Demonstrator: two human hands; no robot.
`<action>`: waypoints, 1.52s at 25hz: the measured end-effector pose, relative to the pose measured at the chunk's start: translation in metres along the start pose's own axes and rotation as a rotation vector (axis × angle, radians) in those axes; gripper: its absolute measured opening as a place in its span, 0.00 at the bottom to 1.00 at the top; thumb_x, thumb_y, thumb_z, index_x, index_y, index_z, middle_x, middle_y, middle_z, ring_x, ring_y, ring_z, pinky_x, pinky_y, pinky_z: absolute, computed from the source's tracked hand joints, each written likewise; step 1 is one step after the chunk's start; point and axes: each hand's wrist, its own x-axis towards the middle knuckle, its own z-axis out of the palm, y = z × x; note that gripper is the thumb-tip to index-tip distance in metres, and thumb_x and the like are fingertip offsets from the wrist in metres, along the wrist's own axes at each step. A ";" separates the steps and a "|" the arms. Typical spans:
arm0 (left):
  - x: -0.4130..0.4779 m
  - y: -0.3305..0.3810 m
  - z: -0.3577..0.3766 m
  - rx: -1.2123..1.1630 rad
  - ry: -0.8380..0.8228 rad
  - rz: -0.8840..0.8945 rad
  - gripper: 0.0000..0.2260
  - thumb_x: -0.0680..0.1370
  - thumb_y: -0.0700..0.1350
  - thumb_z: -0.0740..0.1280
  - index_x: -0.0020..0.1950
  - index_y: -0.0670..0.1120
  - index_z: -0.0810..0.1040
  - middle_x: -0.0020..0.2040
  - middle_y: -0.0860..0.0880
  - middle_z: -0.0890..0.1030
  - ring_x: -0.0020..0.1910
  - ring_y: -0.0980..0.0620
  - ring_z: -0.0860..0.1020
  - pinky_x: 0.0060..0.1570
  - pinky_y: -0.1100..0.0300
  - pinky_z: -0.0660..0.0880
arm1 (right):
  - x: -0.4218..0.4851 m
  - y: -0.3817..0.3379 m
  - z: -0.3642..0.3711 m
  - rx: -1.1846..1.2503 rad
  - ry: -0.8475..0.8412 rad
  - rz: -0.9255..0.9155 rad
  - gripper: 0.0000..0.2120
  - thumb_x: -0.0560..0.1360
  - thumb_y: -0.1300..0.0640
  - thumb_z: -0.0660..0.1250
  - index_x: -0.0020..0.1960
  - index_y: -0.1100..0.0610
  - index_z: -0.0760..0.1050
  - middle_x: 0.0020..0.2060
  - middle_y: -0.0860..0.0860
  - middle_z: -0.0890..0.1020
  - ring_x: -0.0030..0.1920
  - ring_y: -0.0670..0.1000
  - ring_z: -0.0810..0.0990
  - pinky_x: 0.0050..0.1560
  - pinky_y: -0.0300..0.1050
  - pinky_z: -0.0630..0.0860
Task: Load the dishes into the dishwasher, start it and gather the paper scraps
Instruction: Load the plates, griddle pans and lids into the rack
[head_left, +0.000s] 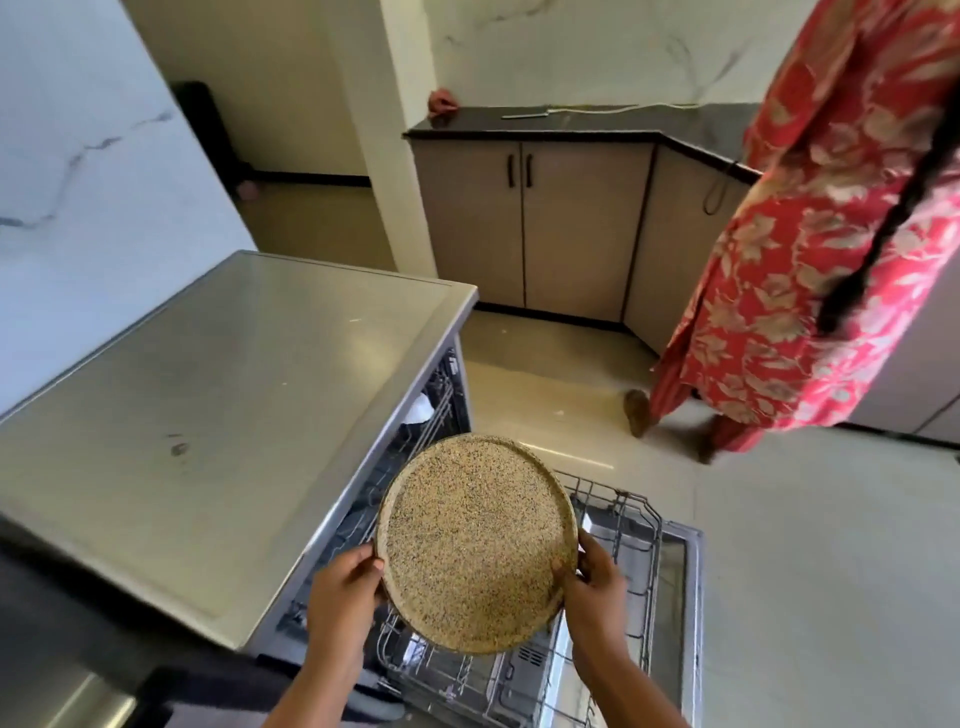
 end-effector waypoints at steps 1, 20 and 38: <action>0.002 -0.002 0.012 0.028 -0.028 0.000 0.11 0.77 0.31 0.63 0.56 0.39 0.78 0.41 0.46 0.81 0.42 0.43 0.78 0.46 0.47 0.77 | 0.005 0.001 -0.010 0.009 0.020 -0.003 0.25 0.72 0.76 0.61 0.66 0.59 0.71 0.49 0.52 0.80 0.47 0.50 0.79 0.31 0.29 0.76; 0.162 -0.161 0.243 0.374 -0.397 -0.144 0.06 0.78 0.37 0.63 0.47 0.45 0.79 0.43 0.41 0.82 0.41 0.45 0.78 0.47 0.46 0.77 | 0.133 0.199 -0.130 -0.216 0.545 0.312 0.26 0.65 0.73 0.72 0.59 0.53 0.78 0.37 0.41 0.85 0.33 0.33 0.78 0.49 0.47 0.78; 0.318 -0.187 0.429 0.303 -0.526 0.162 0.17 0.76 0.40 0.64 0.64 0.52 0.75 0.51 0.49 0.82 0.50 0.47 0.81 0.54 0.48 0.77 | 0.400 0.188 -0.176 -0.478 0.596 0.001 0.07 0.67 0.61 0.64 0.32 0.53 0.77 0.33 0.51 0.79 0.40 0.54 0.81 0.48 0.60 0.79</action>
